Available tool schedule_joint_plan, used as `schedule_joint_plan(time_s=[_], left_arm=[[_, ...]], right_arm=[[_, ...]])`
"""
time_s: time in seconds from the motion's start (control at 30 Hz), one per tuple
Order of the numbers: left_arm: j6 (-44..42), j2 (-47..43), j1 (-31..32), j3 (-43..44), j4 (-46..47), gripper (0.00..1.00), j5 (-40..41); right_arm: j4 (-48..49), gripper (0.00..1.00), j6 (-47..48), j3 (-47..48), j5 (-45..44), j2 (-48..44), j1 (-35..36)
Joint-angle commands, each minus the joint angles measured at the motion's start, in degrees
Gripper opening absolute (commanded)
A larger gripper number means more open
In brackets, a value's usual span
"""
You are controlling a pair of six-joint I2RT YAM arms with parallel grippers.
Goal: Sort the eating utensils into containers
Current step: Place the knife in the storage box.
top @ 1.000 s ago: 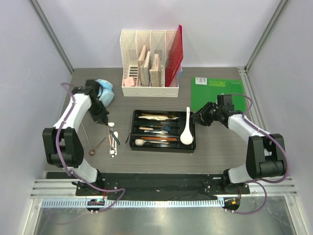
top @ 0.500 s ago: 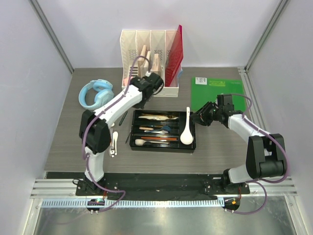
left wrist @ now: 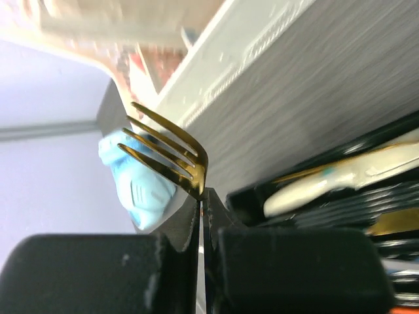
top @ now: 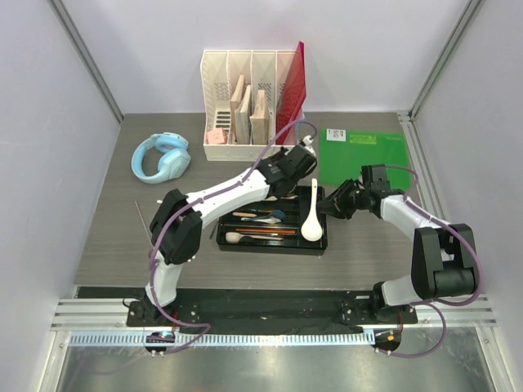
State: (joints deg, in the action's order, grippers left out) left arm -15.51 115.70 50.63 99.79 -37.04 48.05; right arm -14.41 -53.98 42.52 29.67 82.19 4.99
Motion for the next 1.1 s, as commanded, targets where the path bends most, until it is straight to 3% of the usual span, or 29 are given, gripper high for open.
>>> schedule_joint_plan(time_s=[0.0,0.2,0.27,0.53,0.8,1.07], left_arm=[[-8.92,0.14,2.53,-1.16,13.99,0.0,1.16],[-11.29,-1.0,2.98,-10.48,20.41,0.0,-6.12],[-11.91,-1.18,3.51,-15.49,25.05,0.0,-5.87],[-10.86,-2.58,4.12,-25.24,28.69,0.0,-7.53],[-9.89,-1.36,5.0,-25.44,29.56,0.01,-4.38],[-8.84,1.19,5.18,-22.71,31.5,0.2,2.31]], right_arm=[[-0.88,0.34,-1.21,-0.59,-0.57,-4.32,-0.51],[-0.26,0.34,-4.47,-6.38,-2.16,-8.27,-2.27],[0.96,0.34,-6.31,-7.97,-1.99,-9.41,-2.88],[1.85,0.34,-7.72,-10.0,-1.81,-11.7,-3.15],[2.11,0.34,-7.37,-10.62,-0.67,-12.15,-3.15],[3.25,0.34,-6.58,-10.53,0.83,-11.62,-3.24]])
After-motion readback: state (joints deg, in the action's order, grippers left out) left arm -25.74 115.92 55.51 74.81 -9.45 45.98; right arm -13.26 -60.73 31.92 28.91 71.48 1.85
